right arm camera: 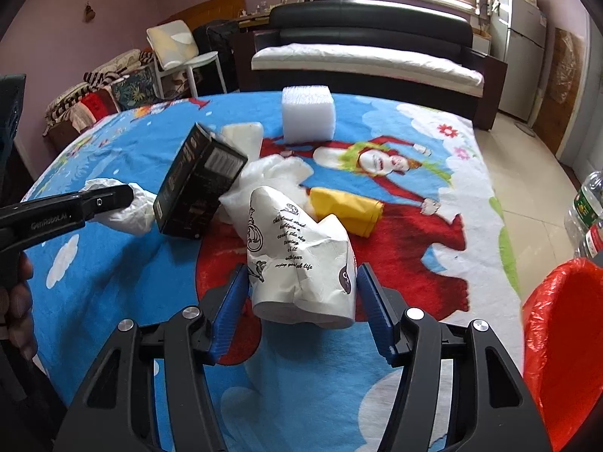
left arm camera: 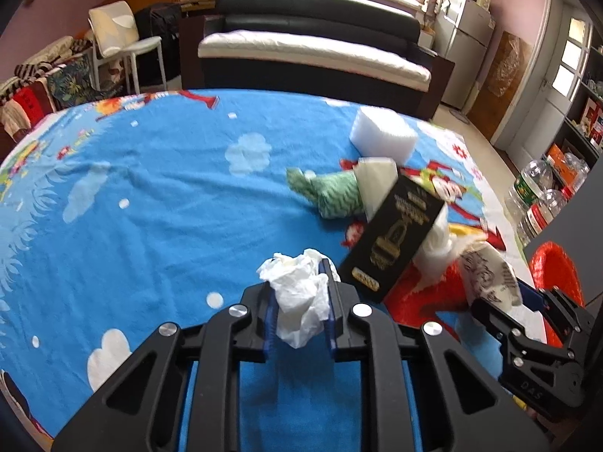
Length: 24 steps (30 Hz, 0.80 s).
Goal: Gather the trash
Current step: 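Grasp the white tissue with the left tool while the right tool grasps the printed paper cup, then carry the tissue with the left tool while the right tool carries the cup, both releasing into the bin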
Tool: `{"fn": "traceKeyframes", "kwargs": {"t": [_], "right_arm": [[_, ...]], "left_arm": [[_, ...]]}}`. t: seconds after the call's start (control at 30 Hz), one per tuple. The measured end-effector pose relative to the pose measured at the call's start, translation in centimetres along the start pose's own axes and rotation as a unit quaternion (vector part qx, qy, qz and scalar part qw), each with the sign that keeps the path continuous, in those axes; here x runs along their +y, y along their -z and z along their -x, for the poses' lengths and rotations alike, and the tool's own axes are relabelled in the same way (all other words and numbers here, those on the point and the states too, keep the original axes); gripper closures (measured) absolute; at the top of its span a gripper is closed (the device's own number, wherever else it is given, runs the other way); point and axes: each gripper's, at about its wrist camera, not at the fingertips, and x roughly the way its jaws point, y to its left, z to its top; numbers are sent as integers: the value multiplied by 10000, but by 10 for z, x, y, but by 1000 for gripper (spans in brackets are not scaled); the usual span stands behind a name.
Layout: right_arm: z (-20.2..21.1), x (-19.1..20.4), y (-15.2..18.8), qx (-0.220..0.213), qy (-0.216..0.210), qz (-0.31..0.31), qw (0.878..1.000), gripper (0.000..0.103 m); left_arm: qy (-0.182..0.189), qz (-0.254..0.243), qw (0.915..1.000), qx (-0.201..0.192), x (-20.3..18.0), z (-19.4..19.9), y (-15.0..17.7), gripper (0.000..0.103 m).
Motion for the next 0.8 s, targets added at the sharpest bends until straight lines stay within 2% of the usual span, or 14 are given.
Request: {"fn": "traceKeyframes", "kwargs": {"t": [0.2,0.33,0.8], "right_arm": [[23,-16,-4,-270,142,-119,9995,46],[36,-29,-4,-406,276,-213,9986,46],[77,-101,10,-665,861,-725,9914,46]], "left_arm": [[-91,-65,9987,-499,-13,21,-15,84],[-15,-118,9975,-699,-27,31,-24,84],[530,-521,9923,-991,-112,44,-36,84]]}}
